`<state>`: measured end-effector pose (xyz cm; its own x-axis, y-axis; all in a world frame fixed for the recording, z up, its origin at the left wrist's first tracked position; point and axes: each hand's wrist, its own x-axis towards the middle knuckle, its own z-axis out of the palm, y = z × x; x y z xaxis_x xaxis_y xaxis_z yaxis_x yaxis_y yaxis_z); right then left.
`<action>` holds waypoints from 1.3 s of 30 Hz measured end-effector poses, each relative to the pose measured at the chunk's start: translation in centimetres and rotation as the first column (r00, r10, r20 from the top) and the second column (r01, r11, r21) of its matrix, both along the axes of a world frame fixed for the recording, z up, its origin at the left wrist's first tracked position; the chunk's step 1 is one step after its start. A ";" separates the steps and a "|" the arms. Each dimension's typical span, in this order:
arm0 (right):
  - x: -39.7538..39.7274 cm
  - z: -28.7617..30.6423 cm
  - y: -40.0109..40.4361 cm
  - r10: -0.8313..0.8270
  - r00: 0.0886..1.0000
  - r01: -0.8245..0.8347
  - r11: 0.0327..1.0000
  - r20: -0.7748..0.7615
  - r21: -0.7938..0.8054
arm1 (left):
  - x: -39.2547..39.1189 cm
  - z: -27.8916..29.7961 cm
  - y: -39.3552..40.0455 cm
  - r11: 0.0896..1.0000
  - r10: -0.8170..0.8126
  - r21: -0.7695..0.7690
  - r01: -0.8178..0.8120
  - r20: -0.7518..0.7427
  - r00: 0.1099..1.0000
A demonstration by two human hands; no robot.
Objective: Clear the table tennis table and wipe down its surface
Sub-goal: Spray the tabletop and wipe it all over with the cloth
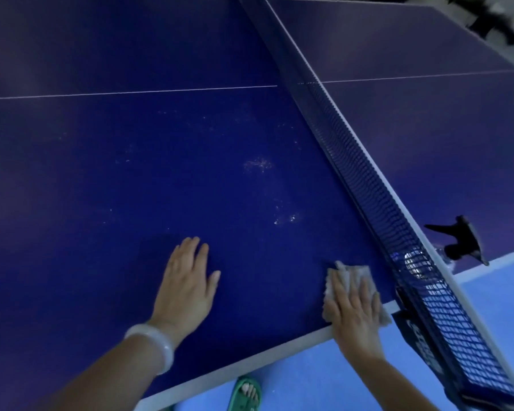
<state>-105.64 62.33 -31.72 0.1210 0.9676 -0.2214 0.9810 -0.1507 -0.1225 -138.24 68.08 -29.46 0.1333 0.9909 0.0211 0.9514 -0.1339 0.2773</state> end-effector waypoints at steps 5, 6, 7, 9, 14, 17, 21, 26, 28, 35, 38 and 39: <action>3.9 0.9 3.2 -0.115 0.992 0.116 0.993 -0.053 0.012 | 5.5 -1.7 0.6 0.991 0.015 -0.130 -0.030 -0.116 0.993; 3.9 0.9 4.1 -0.129 0.990 0.130 0.991 -0.064 0.017 | 5.9 -2.1 0.5 0.991 0.025 -0.124 -0.041 -0.132 0.991; 3.4 0.7 4.9 -0.143 0.987 0.145 0.989 -0.077 0.021 | 6.2 -2.4 0.4 0.993 0.032 -0.111 -0.048 -0.144 0.989; 1.3 0.3 6.2 -0.035 0.996 0.038 0.998 -0.077 0.043 | 6.4 -2.9 0.4 0.995 0.043 -0.087 -0.058 -0.166 0.985; -0.4 -0.5 5.5 0.408 0.901 -0.402 0.913 -0.148 0.068 | 6.4 -3.0 0.3 0.995 0.053 -0.073 -0.066 -0.162 0.985; 3.7 -0.3 6.3 0.181 0.980 -0.171 0.979 -0.081 0.111 | 6.6 -3.0 0.3 0.995 0.062 -0.065 -0.073 -0.154 0.986; 3.7 -0.5 11.4 -0.147 0.988 0.153 0.979 -0.057 0.134 | 6.7 -3.0 0.4 0.993 0.075 -0.076 -0.089 -0.165 0.983; -3.9 -0.9 15.6 0.091 0.986 -0.069 0.985 -0.137 0.157 | 6.7 -3.0 0.3 0.990 0.087 -0.087 -0.107 -0.209 0.974; -4.5 -1.2 14.9 0.381 0.922 -0.371 0.921 -0.070 0.119 | 6.6 -3.0 0.2 0.991 0.080 -0.085 -0.100 -0.218 0.973; 3.7 -0.8 18.2 -0.070 0.996 0.074 0.994 -0.060 0.075 | 6.6 -3.2 0.4 0.994 0.062 -0.079 -0.081 -0.213 0.975; 0.4 -0.6 22.2 -0.221 0.972 0.224 0.974 -0.086 0.034 | 6.6 -3.0 0.5 0.994 0.065 -0.070 -0.082 -0.225 0.972; -1.6 -0.4 23.3 -0.190 0.979 0.194 0.980 -0.067 0.048 | 6.6 -3.0 0.5 0.994 0.066 -0.070 -0.084 -0.227 0.972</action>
<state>-107.20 85.58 -32.14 0.2934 0.9385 -0.1821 0.9247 -0.3269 -0.1951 -131.60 68.54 -32.43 0.0511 0.9956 -0.0789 0.9970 -0.0462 0.0624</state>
